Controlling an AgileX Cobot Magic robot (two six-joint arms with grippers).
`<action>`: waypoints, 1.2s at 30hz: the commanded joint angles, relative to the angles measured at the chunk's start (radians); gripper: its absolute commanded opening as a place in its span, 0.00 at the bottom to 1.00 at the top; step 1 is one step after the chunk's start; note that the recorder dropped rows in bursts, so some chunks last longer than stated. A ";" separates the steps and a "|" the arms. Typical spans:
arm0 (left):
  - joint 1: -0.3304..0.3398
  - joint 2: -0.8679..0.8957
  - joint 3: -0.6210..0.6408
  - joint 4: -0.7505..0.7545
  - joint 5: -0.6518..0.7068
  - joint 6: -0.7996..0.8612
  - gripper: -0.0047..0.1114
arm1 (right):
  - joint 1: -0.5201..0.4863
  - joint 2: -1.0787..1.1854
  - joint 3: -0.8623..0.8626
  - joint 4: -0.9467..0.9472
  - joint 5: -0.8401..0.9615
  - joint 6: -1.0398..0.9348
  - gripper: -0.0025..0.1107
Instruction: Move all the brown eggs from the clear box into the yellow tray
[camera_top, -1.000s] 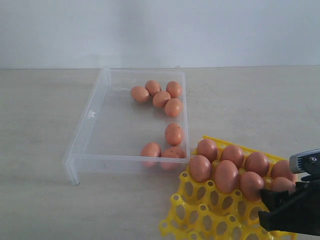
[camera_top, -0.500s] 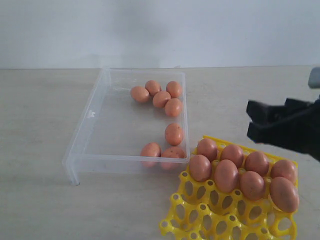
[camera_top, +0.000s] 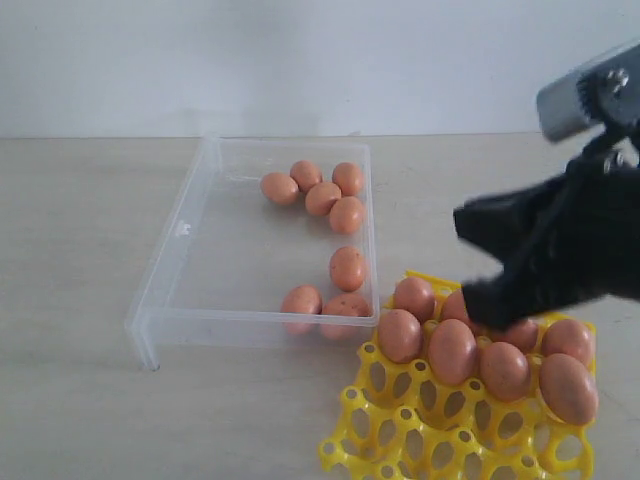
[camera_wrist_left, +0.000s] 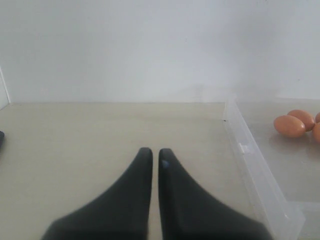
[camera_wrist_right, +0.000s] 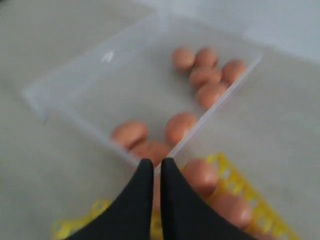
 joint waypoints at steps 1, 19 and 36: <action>-0.001 -0.004 0.004 0.002 -0.004 0.000 0.08 | -0.004 0.002 0.003 -0.238 0.372 0.261 0.02; -0.001 -0.004 0.004 0.002 -0.004 0.000 0.08 | -0.001 0.148 0.030 -0.851 0.502 0.916 0.02; -0.001 -0.004 0.004 0.002 -0.004 0.000 0.08 | -0.001 0.379 0.030 -0.984 0.382 1.055 0.02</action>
